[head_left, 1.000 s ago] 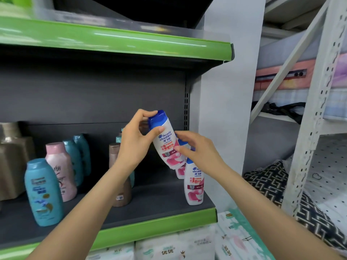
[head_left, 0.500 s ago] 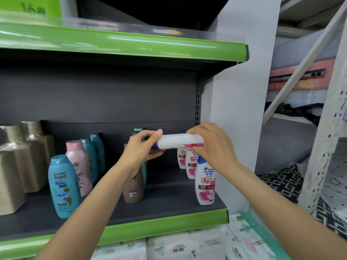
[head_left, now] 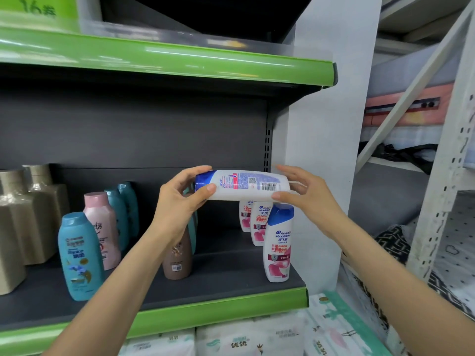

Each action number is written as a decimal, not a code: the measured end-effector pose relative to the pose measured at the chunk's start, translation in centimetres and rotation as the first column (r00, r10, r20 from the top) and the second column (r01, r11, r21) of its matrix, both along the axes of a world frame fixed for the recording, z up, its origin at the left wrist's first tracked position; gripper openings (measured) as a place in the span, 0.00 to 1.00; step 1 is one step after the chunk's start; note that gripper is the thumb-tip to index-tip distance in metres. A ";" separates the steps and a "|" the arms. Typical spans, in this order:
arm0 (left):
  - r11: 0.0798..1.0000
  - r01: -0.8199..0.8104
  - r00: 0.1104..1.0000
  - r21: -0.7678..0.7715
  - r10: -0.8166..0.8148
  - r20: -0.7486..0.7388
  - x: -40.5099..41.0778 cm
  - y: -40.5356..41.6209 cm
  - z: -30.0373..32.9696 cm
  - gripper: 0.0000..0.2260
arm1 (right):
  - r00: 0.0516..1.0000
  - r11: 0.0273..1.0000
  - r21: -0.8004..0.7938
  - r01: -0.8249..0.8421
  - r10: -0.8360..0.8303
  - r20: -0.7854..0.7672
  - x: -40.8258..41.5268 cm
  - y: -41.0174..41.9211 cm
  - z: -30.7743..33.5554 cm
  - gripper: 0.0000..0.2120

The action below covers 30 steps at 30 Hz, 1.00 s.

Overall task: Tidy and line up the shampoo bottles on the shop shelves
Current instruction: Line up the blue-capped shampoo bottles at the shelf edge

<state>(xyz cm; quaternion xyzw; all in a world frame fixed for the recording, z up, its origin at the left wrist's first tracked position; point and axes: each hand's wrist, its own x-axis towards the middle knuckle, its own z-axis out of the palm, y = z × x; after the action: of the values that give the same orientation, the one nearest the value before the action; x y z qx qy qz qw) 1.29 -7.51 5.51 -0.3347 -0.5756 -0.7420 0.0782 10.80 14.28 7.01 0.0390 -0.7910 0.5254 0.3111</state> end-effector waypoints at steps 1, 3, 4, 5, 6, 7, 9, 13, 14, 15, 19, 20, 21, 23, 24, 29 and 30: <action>1.000 0.002 1.000 0.001 -0.002 -0.018 -0.1 0.0 -0.1 0.13 | 1.000 0.999 -0.052 0.004 -0.004 0.005 0.1 0.2 -0.1 0.22; 1.000 0.004 0.999 0.000 -0.004 -0.053 -0.1 0.1 -0.3 0.15 | 1.000 0.995 -0.093 0.027 -0.026 0.006 0.1 0.4 -0.5 0.18; 1.000 0.007 0.998 0.003 -0.007 -0.066 -0.1 0.1 -0.4 0.15 | 1.000 0.993 -0.115 0.021 -0.021 -0.001 0.1 0.4 -0.7 0.17; 1.000 0.010 0.997 0.009 -0.010 -0.073 -0.2 0.2 -0.5 0.15 | 1.000 0.989 -0.148 0.003 -0.005 -0.011 0.1 0.3 -0.8 0.17; 1.000 0.010 0.997 0.010 -0.009 -0.076 -0.2 0.2 -0.5 0.16 | 1.000 0.982 -0.186 -0.016 0.012 -0.023 0.2 0.3 -0.9 0.17; 1.000 0.002 0.997 0.007 -0.002 -0.083 -0.2 0.2 -0.6 0.16 | 0.999 0.975 -0.220 -0.033 0.026 -0.038 0.3 0.2 -0.9 0.17; 0.999 -0.029 0.993 -0.025 0.026 -0.118 -0.2 0.3 -0.6 0.16 | 0.998 0.967 -0.253 -0.036 0.021 -0.064 0.4 0.3 -0.8 0.17; 0.994 -0.048 0.994 -0.095 0.038 -0.099 -0.3 0.5 -0.5 0.11 | 1.000 0.968 -0.249 -0.018 0.013 -0.023 0.5 0.6 -1.0 0.16; 0.994 -0.042 0.997 -0.100 0.034 -0.076 -0.4 0.5 -0.4 0.10 | 1.000 0.970 -0.242 -0.018 0.017 -0.007 0.6 0.6 -1.0 0.16; 0.994 -0.040 0.998 -0.103 0.034 -0.057 -0.6 0.6 -0.4 0.10 | 1.000 0.971 -0.237 -0.020 0.021 0.004 0.6 0.7 -1.1 0.17; 0.991 -0.059 0.998 -0.116 0.058 -0.014 -0.8 1.0 -0.2 0.11 | 0.999 0.968 -0.248 0.031 -0.038 -0.025 0.4 0.7 -1.1 0.16; 0.991 -0.061 0.998 -0.120 0.060 -0.006 -0.7 1.0 -0.1 0.12 | 0.997 0.968 -0.248 0.051 -0.063 -0.039 0.3 0.7 -1.1 0.14; 0.991 -0.057 0.998 -0.125 0.057 -0.001 -0.7 1.0 -0.1 0.15 | 0.996 0.966 -0.249 0.066 -0.081 -0.050 0.2 0.6 -1.0 0.11; 0.990 -0.040 0.999 -0.139 0.039 -0.010 -0.7 0.9 0.0 0.17 | 0.992 0.963 -0.250 0.098 -0.113 -0.046 -0.1 0.3 -0.8 0.09; 0.986 -0.045 0.999 -0.158 0.041 -0.031 -0.7 0.9 0.0 0.16 | 0.991 0.961 -0.251 0.120 -0.133 -0.036 -0.3 0.3 -0.7 0.10; 0.923 -0.257 0.963 -0.286 0.222 -0.149 -0.8 0.7 -0.1 0.12 | 0.992 0.972 -0.198 0.122 -0.120 0.025 -0.5 0.6 -0.3 0.17; 0.922 -0.267 0.963 -0.281 0.242 -0.118 -0.9 0.6 0.0 0.13 | 0.995 0.980 -0.175 0.093 -0.088 0.035 -0.4 0.6 -0.2 0.16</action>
<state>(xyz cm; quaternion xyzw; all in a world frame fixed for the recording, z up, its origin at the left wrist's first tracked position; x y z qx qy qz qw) 0.42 -6.87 5.47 -0.2949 -0.7144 -0.6174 0.1467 10.42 14.87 6.80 -0.0320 -0.7465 0.5791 0.3262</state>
